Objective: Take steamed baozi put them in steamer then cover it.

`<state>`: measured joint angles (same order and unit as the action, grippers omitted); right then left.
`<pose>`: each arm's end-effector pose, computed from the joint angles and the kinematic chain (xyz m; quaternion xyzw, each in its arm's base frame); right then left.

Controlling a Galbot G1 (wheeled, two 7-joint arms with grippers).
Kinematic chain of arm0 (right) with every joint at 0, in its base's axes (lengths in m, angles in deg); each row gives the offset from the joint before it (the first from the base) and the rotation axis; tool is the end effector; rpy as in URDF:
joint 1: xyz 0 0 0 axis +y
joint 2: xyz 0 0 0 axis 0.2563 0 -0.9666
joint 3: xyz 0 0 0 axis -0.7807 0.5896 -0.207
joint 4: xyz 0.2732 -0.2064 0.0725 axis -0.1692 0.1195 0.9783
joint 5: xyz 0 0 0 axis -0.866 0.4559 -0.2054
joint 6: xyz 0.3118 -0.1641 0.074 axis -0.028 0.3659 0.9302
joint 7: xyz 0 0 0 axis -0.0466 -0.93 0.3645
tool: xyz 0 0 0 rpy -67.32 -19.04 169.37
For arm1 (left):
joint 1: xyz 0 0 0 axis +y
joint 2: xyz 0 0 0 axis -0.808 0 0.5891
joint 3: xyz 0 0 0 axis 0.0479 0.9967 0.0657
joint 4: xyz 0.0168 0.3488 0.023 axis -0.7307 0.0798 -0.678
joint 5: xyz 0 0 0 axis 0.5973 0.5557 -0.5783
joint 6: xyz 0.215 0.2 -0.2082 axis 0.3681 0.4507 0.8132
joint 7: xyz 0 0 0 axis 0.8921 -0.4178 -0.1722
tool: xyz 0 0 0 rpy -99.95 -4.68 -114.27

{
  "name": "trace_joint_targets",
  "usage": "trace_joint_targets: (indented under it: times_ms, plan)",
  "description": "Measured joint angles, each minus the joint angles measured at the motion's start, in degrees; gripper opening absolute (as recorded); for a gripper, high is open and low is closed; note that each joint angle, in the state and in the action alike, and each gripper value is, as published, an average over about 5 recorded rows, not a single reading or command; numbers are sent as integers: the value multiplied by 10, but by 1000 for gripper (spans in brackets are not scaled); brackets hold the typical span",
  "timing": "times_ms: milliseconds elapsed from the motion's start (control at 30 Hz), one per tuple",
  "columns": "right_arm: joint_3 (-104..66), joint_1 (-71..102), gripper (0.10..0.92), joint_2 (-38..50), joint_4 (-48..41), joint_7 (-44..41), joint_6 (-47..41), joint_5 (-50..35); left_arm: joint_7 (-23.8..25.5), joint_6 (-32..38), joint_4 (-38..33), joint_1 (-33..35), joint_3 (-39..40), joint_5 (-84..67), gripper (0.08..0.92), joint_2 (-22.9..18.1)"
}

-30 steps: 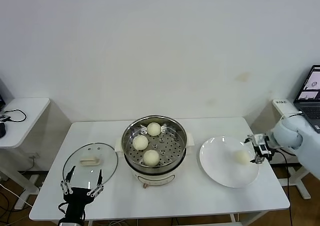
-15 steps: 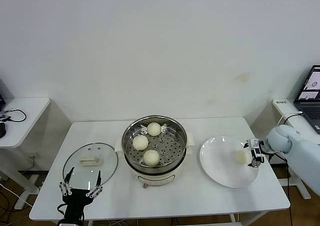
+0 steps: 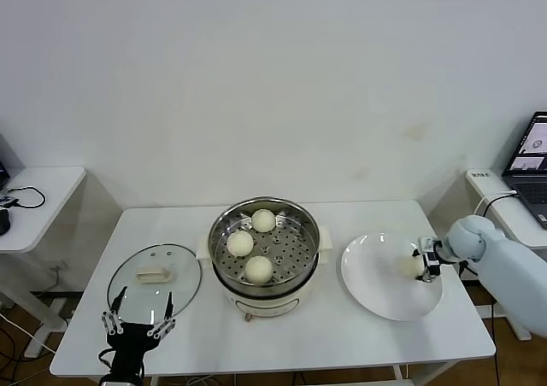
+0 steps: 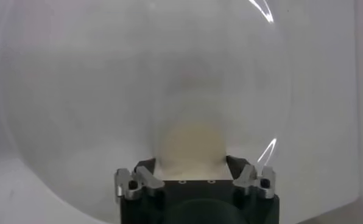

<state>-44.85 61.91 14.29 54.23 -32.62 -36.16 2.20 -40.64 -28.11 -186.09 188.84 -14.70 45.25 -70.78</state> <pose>0.4977 -0.2292 -0.2549 0.4047 -0.6005 0.5492 0.4171 0.1165 0.0483 -0.2781 0.0377 -0.9801 -0.1843 0.0640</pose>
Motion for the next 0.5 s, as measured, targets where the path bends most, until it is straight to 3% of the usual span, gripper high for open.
trace_joint_targets:
  times_ms: [200, 500]
  plan:
    - [11, -17, 560, 1, 0, -7, -7, -11, 0, 1, -1, 1, -1, 0, 823, 1]
    - [52, -78, 553, 28, 33, -19, -26, -55, -1, 2, -2, -1, -1, -2, 823, 4]
